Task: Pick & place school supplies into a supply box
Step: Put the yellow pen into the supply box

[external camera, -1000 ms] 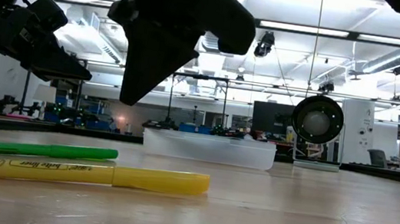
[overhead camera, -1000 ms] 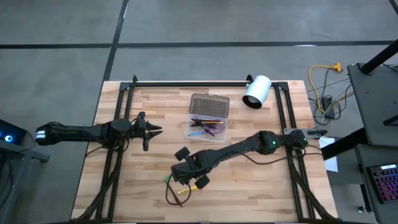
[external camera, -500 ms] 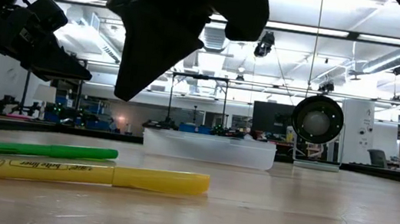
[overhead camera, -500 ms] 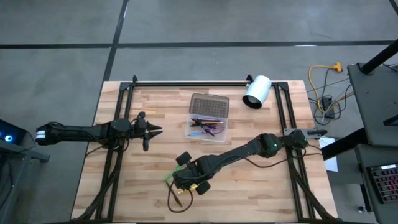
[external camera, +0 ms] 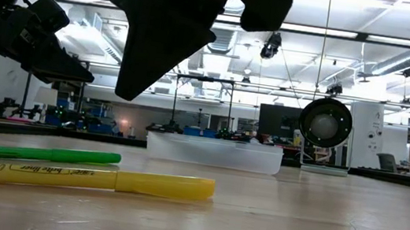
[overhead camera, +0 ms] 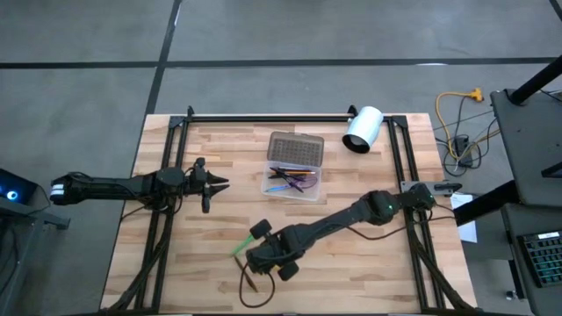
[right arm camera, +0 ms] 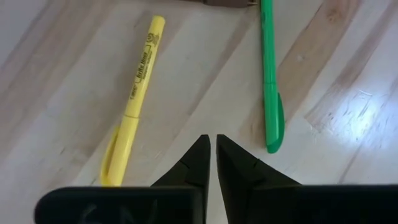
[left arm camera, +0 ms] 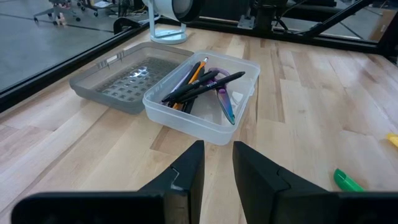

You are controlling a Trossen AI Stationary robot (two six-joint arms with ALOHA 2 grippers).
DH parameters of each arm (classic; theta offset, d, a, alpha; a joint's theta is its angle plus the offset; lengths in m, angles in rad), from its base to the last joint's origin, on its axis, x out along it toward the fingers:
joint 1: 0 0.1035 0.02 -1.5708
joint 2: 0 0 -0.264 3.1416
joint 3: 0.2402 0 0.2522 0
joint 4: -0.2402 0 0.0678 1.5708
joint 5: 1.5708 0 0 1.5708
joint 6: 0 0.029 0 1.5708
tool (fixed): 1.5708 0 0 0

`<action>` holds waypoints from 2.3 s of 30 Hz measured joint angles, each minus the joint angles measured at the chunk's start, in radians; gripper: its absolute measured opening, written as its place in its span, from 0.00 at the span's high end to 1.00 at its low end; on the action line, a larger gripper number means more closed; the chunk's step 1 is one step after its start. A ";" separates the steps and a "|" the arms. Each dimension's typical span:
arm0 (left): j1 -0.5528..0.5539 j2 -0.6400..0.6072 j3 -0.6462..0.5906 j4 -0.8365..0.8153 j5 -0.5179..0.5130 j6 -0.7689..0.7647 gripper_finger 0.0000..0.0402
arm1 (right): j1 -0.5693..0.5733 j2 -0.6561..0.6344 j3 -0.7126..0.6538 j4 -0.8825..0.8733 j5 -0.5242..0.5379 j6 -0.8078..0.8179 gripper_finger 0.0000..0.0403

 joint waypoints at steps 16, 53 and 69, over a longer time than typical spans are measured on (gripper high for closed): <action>0.000 0.000 0.000 0.000 0.000 0.000 0.83 | 0.004 0.000 0.000 -0.016 0.000 -0.003 0.75; 0.000 0.000 0.000 0.000 0.000 0.000 0.83 | 0.000 0.008 0.001 -0.057 -0.212 0.423 0.77; 0.000 0.000 0.000 0.000 0.000 0.000 0.83 | 0.006 0.016 0.011 -0.028 -0.212 0.418 0.77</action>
